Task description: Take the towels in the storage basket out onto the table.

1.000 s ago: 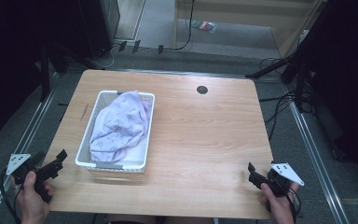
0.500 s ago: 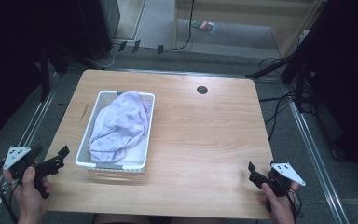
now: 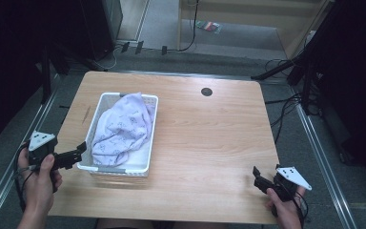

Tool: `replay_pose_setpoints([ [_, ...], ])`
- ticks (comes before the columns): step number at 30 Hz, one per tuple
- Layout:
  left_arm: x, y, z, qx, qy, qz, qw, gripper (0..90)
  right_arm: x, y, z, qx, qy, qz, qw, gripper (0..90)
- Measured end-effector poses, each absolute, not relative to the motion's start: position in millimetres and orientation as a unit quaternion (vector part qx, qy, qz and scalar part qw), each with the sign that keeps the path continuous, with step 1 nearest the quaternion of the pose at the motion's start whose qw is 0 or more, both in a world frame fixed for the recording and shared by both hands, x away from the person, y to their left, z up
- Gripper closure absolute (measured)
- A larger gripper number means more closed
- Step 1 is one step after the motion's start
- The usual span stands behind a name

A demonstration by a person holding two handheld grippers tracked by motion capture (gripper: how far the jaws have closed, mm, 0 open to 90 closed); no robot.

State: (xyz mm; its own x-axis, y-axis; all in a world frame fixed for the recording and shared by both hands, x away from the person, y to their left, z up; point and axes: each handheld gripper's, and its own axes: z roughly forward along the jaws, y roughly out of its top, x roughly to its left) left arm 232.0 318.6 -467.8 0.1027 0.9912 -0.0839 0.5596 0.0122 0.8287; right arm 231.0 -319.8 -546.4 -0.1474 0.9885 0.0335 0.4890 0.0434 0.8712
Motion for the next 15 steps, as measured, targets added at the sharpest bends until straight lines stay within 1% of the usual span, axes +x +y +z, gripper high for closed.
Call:
replay_pose_setpoints([
  [9, 260.2, 290.3, -450.9, 0.680, 0.595, 0.278, 0.325, 1.8, 231.0, -319.7, -546.3, 0.568, 0.651, 0.392, 0.316, 13.7],
  [13, 266.7, 282.1, -447.0, 0.690, 0.589, 0.274, 0.320, 1.9, 231.1, -319.6, -546.3, 0.566, 0.654, 0.390, 0.315, 13.7],
  [15, 273.6, 274.6, -444.8, 0.704, 0.581, 0.264, 0.310, 1.9, 231.2, -319.5, -546.4, 0.566, 0.654, 0.390, 0.315, 13.6],
])
